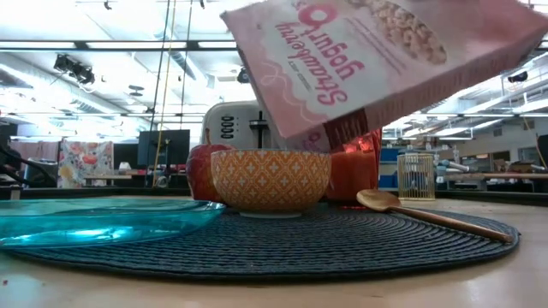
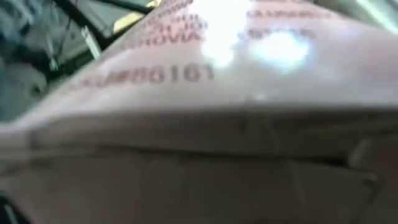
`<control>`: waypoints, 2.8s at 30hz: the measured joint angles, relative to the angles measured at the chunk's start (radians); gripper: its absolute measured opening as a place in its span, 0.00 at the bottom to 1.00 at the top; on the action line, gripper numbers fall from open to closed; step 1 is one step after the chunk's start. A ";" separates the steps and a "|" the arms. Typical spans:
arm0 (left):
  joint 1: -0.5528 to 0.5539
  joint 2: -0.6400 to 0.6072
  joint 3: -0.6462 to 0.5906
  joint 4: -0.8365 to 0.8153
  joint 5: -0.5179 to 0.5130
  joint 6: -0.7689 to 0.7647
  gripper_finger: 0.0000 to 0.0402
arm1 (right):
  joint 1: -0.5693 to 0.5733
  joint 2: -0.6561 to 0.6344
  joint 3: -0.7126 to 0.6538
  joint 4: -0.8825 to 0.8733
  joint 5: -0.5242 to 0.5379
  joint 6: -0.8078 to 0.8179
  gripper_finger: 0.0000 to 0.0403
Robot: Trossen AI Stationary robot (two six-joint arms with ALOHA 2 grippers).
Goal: Arrange a breakfast setting
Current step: Pour the pink cereal box into the blue bowl
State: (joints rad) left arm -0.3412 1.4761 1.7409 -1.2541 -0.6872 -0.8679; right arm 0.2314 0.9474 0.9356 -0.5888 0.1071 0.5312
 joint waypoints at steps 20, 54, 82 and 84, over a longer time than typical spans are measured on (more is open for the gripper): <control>0.003 0.000 0.000 0.000 0.000 0.049 0.41 | 0.088 0.000 0.000 0.035 0.065 -0.692 0.41; 0.042 0.000 0.000 -0.007 0.000 0.096 0.41 | 0.177 0.000 0.000 0.004 0.109 -0.685 0.41; 0.022 0.000 0.000 0.016 0.011 0.064 0.41 | 0.052 0.000 0.000 -0.026 0.064 0.490 0.41; 0.019 0.000 0.000 0.016 0.011 0.061 0.41 | 0.052 0.000 0.000 -0.026 0.062 0.495 0.41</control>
State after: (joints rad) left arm -0.3226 1.4761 1.7409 -1.2381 -0.6765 -0.8070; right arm 0.2836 0.9470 0.9356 -0.6149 0.1694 1.0264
